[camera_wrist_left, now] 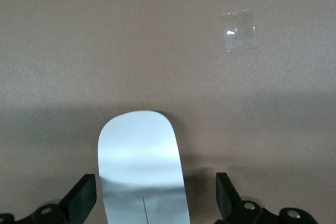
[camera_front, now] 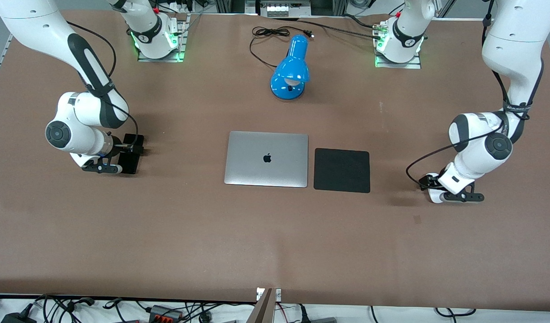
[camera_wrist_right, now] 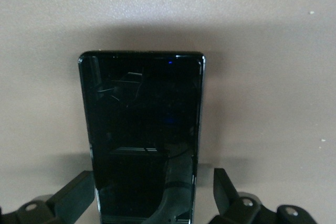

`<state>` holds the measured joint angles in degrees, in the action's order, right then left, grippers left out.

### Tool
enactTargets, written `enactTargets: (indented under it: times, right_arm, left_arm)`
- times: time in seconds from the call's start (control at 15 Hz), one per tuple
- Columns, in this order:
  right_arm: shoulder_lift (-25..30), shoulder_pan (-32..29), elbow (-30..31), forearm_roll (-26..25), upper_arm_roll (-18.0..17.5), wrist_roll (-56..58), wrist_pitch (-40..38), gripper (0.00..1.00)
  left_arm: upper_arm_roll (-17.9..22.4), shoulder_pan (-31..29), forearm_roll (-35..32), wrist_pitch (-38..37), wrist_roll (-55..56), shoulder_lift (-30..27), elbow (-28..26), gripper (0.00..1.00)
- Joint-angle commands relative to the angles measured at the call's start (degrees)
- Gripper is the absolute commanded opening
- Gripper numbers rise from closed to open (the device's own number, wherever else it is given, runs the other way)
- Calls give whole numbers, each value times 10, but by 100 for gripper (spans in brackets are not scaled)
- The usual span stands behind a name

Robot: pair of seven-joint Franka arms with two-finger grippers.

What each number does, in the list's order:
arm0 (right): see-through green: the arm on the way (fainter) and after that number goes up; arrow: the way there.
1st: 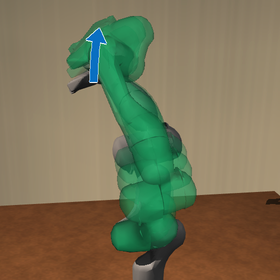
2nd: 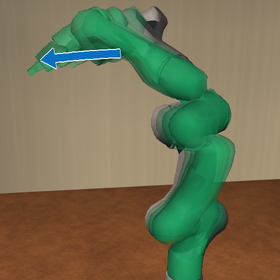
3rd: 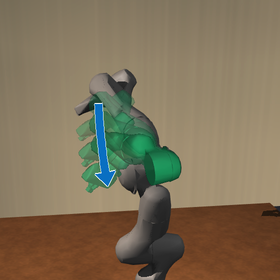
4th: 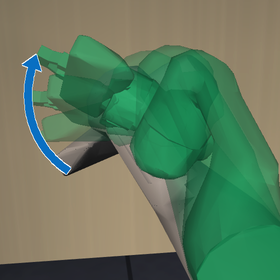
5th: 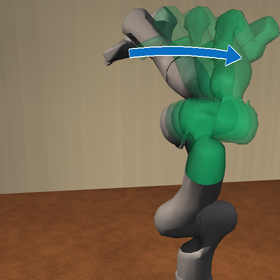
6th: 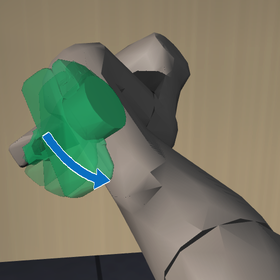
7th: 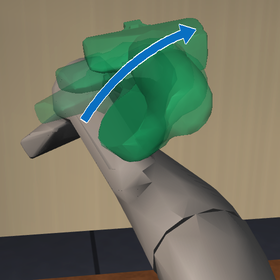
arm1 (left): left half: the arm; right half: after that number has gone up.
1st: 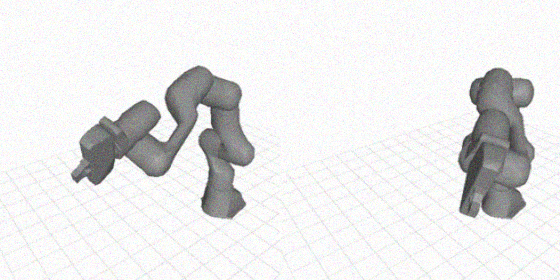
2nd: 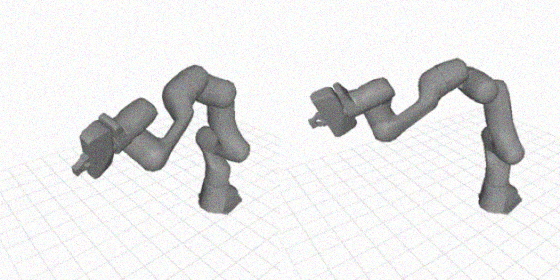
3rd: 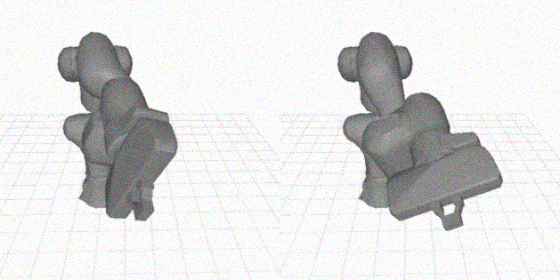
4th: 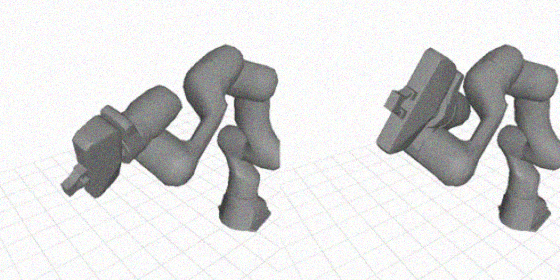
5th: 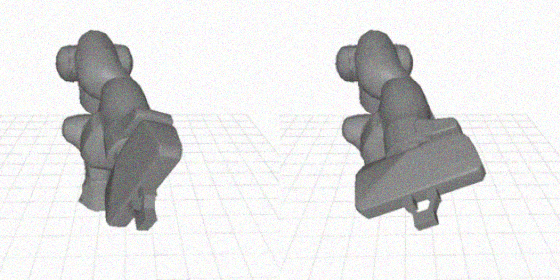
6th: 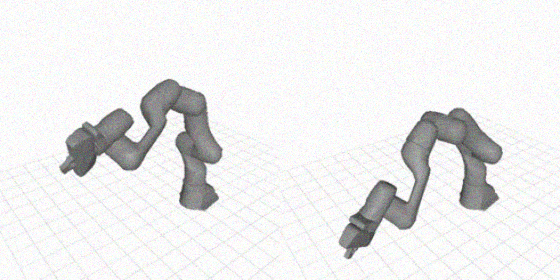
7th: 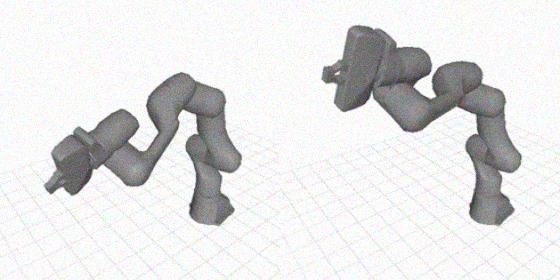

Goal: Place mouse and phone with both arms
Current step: 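Grasp the phone with the right gripper while the left gripper grasps the mouse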

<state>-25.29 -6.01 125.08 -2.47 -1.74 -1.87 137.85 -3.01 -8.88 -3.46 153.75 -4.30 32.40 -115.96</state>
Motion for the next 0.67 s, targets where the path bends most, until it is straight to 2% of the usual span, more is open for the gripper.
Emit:
enactTargets:
  times: [0.0, 0.27, 0.33, 0.47, 0.53, 0.6]
  right_arm:
    - [-6, -9, 0, 0, -7, -21, 16, 100]
    - [2, -9, -4, 2, -7, -26, 15, 100]
    - [0, -9, -3, 2, -7, -26, 16, 100]
    - [-3, -9, -3, 3, -7, -31, 17, 100]
    - [-3, -9, -3, 5, -7, -38, 17, 100]
    - [-5, -8, -3, 5, -7, -44, 17, 100]
  left_arm:
    - [-2, -9, -8, 8, -13, -3, -5, 100]
    - [-2, -12, -8, 8, -12, 3, -1, 100]
    - [-2, -12, -8, 8, -11, 3, 0, 92]
    - [-2, -12, -8, 8, -6, 2, 0, 58]
    - [-2, -12, -8, 7, -5, 2, 0, 45]
    - [-2, -12, -8, 6, -6, 2, 1, 36]
